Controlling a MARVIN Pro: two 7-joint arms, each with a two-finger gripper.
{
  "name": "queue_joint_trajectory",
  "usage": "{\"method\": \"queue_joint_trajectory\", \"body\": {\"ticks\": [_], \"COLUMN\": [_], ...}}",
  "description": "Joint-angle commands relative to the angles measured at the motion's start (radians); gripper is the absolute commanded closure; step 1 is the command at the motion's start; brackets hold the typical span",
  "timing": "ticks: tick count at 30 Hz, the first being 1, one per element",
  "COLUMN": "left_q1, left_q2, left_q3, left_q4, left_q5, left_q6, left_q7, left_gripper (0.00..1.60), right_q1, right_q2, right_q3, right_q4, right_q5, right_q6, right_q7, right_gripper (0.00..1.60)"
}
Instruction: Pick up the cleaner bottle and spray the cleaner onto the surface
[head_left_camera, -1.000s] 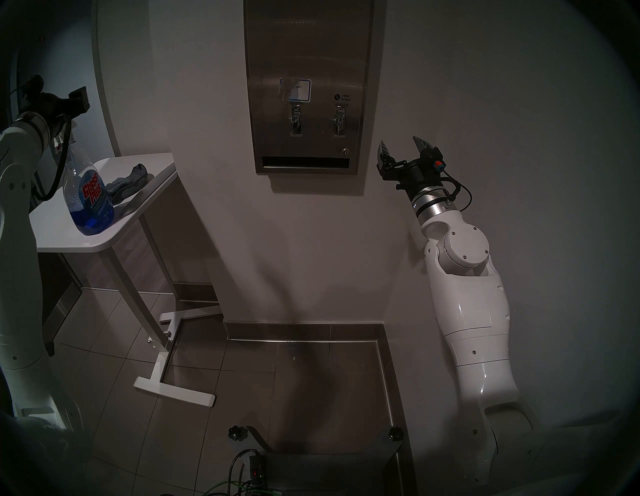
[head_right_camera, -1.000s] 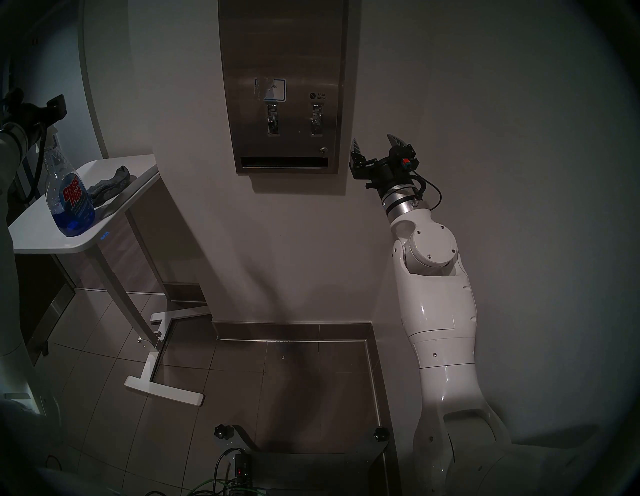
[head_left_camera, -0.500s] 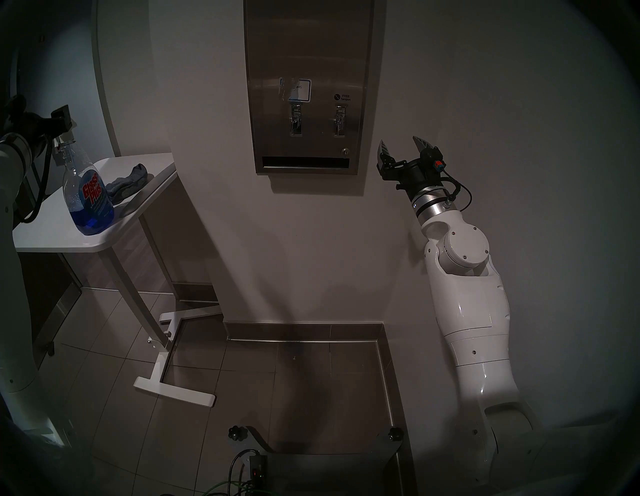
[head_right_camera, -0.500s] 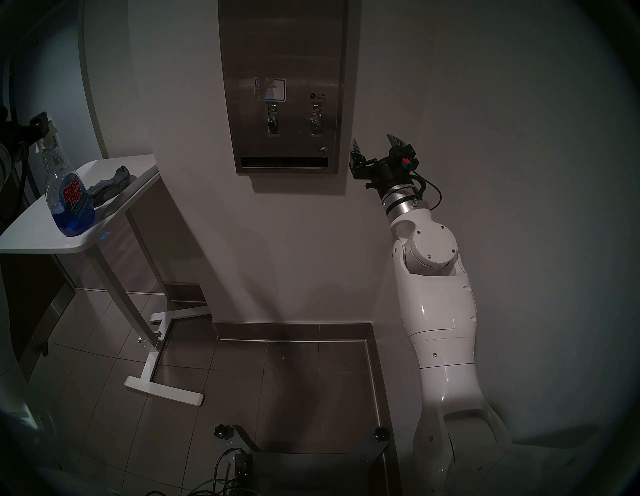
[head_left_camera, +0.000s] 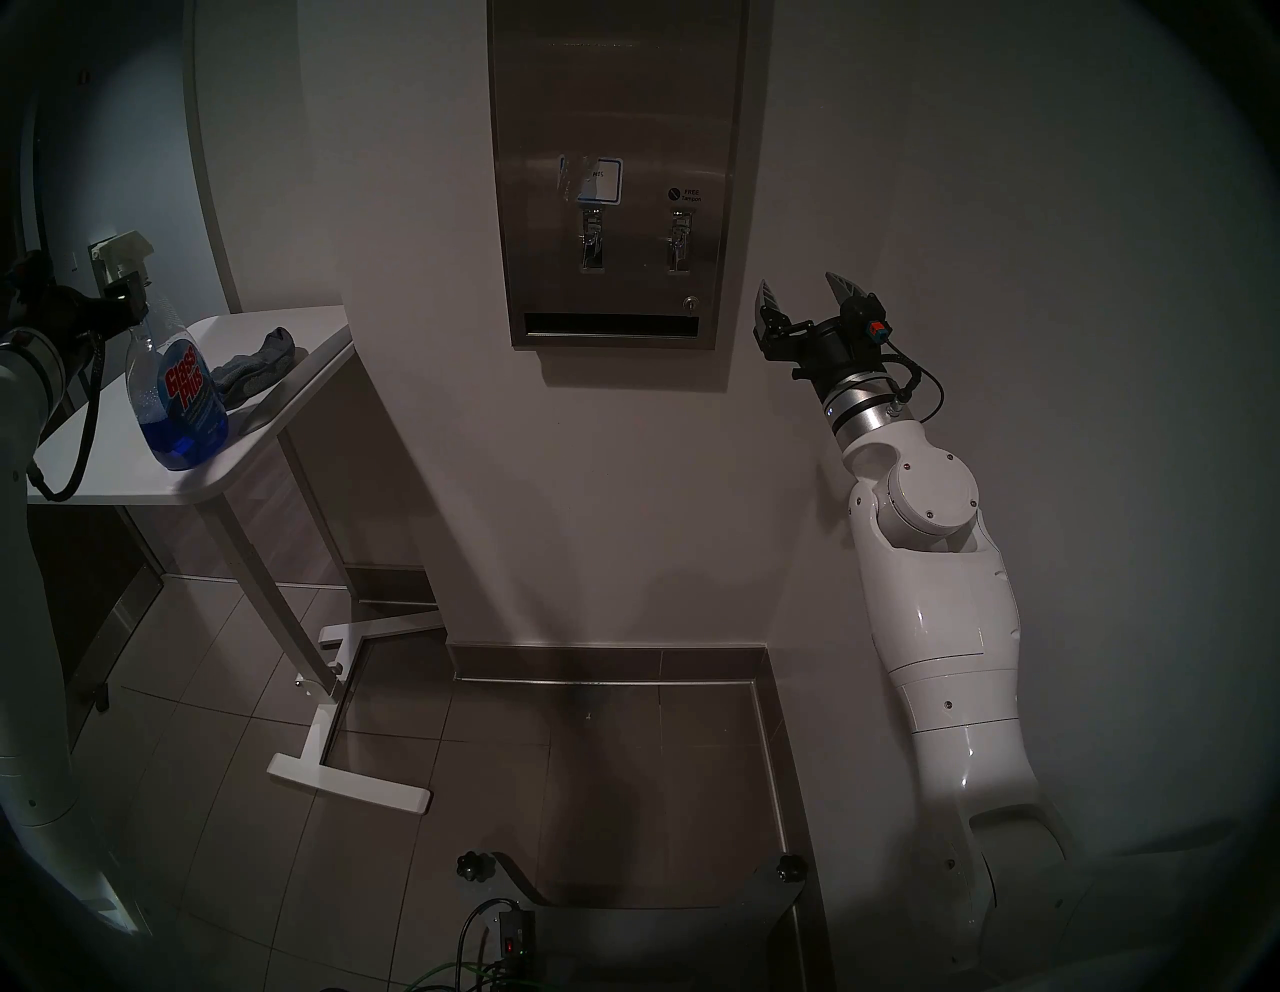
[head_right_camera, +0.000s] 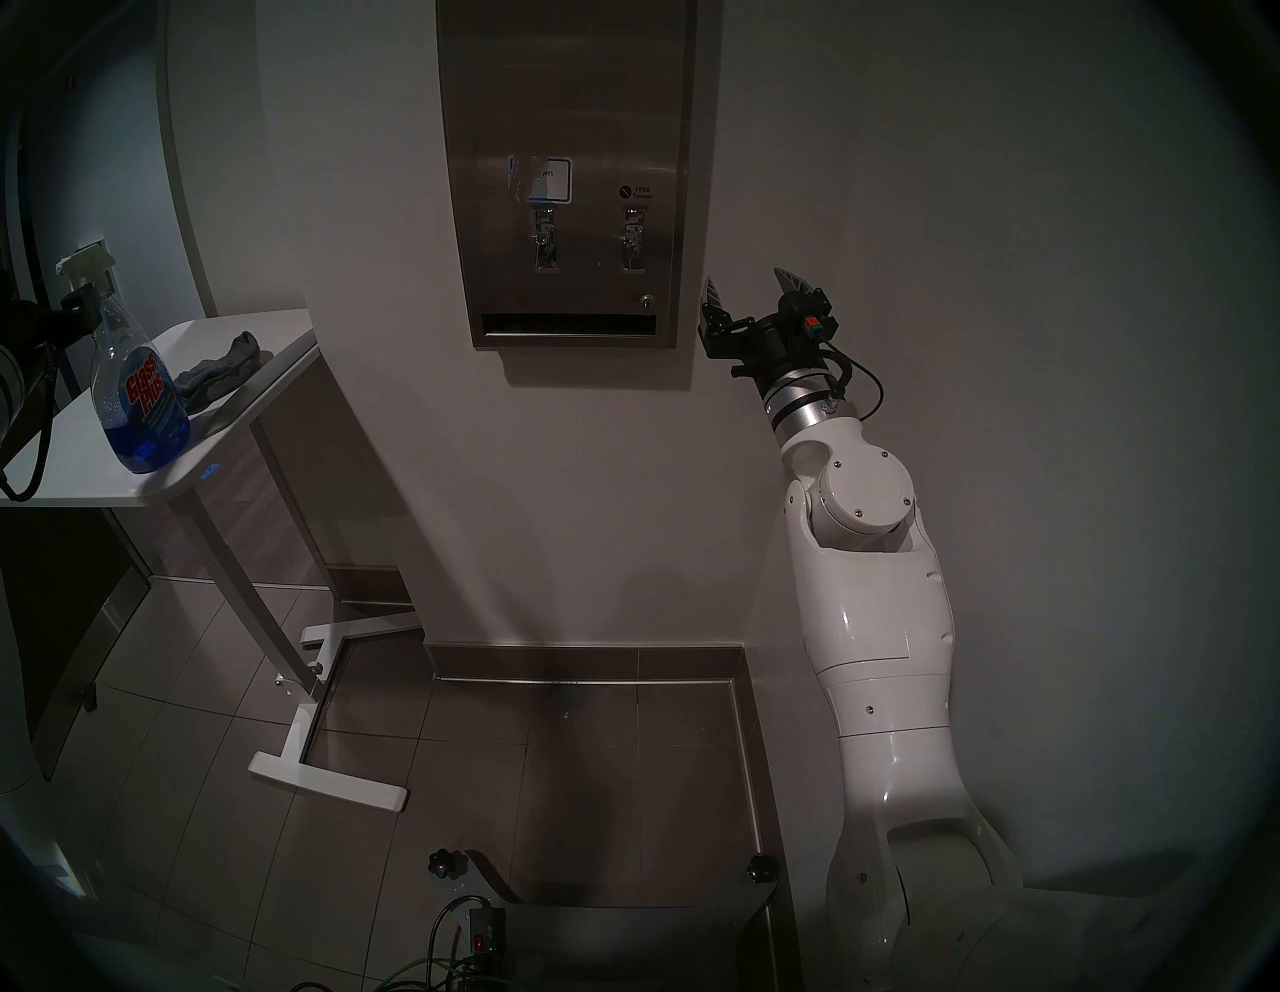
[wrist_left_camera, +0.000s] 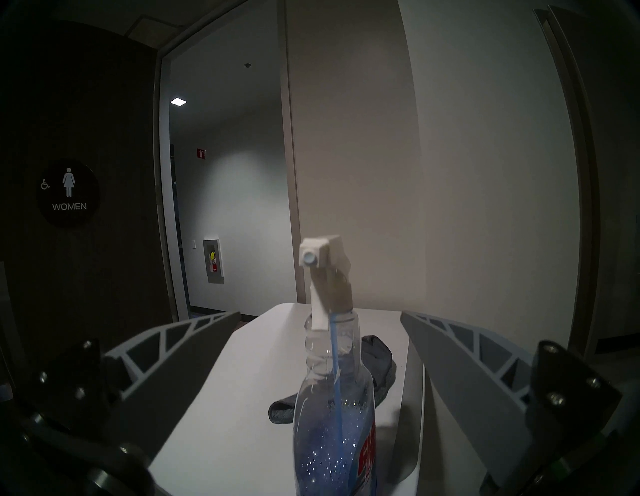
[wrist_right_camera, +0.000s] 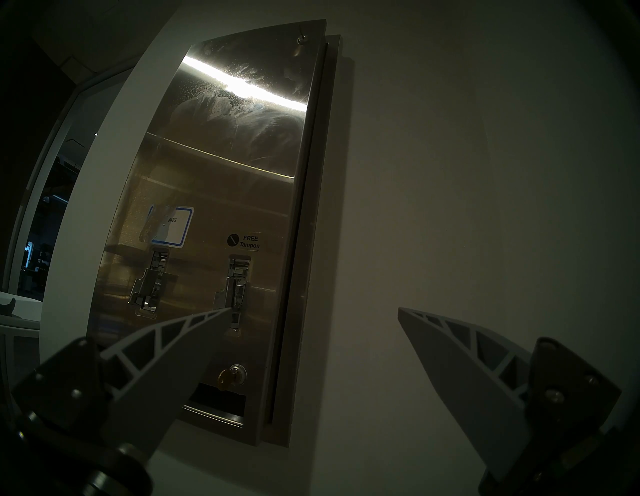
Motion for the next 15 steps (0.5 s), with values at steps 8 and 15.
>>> {"method": "queue_joint_trajectory", "body": {"ticks": [8, 15], "left_q1": [0.082, 0.085], "left_q2": [0.033, 0.027], "left_q3": [-0.066, -0.062], "left_q4": [0.144, 0.199], "left_q5": [0.002, -0.018], "left_q6": [-0.140, -0.209], "left_q7": [-0.184, -0.274], "left_gripper": [0.00, 0.00], "right_q1": [0.030, 0.030], "right_q2": [-0.002, -0.002], "right_q3": [-0.003, -0.003], "right_q4": [-0.035, -0.035], "right_q5": [0.002, 0.002], "right_q6": [-0.006, -0.007], "right_q7": [0.002, 0.002], "right_gripper": [0.00, 0.00]}}
